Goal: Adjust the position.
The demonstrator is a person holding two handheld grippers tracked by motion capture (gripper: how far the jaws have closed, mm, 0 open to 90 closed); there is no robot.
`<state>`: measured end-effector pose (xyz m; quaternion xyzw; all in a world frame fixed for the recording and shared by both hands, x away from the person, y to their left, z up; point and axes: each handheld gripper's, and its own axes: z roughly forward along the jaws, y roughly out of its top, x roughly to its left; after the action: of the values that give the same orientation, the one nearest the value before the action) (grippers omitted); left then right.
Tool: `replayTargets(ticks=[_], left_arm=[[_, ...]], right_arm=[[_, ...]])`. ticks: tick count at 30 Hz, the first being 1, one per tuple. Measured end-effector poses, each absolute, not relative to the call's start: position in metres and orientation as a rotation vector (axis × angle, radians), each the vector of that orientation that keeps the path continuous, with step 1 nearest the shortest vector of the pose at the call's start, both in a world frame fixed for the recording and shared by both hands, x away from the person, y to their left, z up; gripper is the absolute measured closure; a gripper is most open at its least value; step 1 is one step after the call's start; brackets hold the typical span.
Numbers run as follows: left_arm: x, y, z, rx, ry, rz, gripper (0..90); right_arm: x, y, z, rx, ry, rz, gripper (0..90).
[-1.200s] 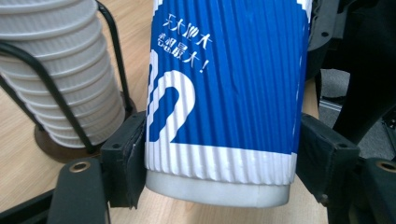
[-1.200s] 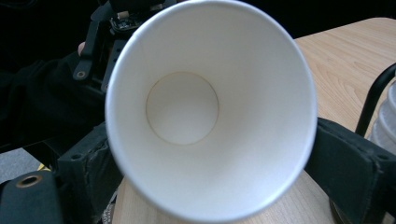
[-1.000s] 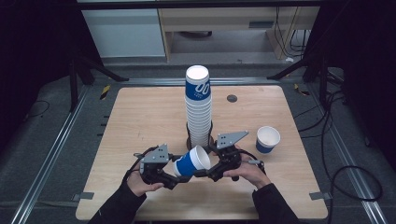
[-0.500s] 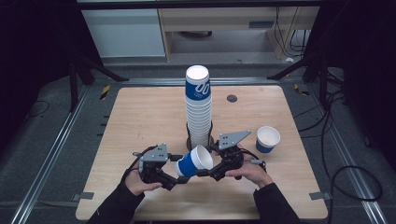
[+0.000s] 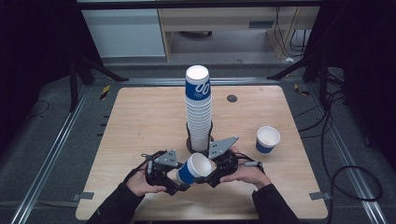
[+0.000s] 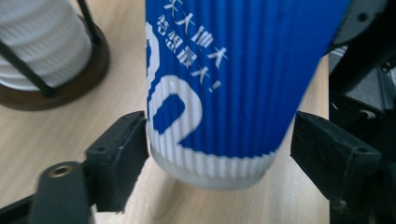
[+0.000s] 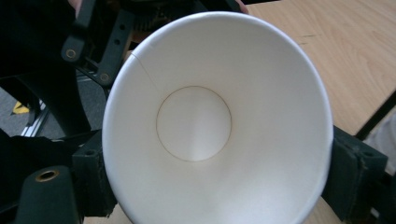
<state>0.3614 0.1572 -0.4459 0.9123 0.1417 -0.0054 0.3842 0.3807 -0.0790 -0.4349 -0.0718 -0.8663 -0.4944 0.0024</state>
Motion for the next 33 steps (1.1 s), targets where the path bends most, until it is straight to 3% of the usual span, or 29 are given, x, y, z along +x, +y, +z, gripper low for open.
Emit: replayTargets(ticks=[4, 11, 18, 33], left_arm=[[0.361, 0.156, -0.449, 2.338, 0.359, -0.027, 26.1], [0.36, 0.155, -0.449, 2.357, 0.335, -0.007, 27.9], [0.364, 0.164, -0.444, 2.257, 0.376, 0.027, 28.2], [0.362, 0.171, -0.433, 2.061, 0.435, 0.116, 28.2]], right_arm=[[0.378, -0.074, -0.437, -0.198, -2.725, -1.516, 15.8], [0.378, -0.073, -0.438, -0.195, -2.727, -1.495, 15.2], [0.382, -0.077, -0.434, -0.283, -2.714, -1.601, 6.8], [0.388, -0.086, -0.426, -0.398, -2.492, -1.815, 8.6]])
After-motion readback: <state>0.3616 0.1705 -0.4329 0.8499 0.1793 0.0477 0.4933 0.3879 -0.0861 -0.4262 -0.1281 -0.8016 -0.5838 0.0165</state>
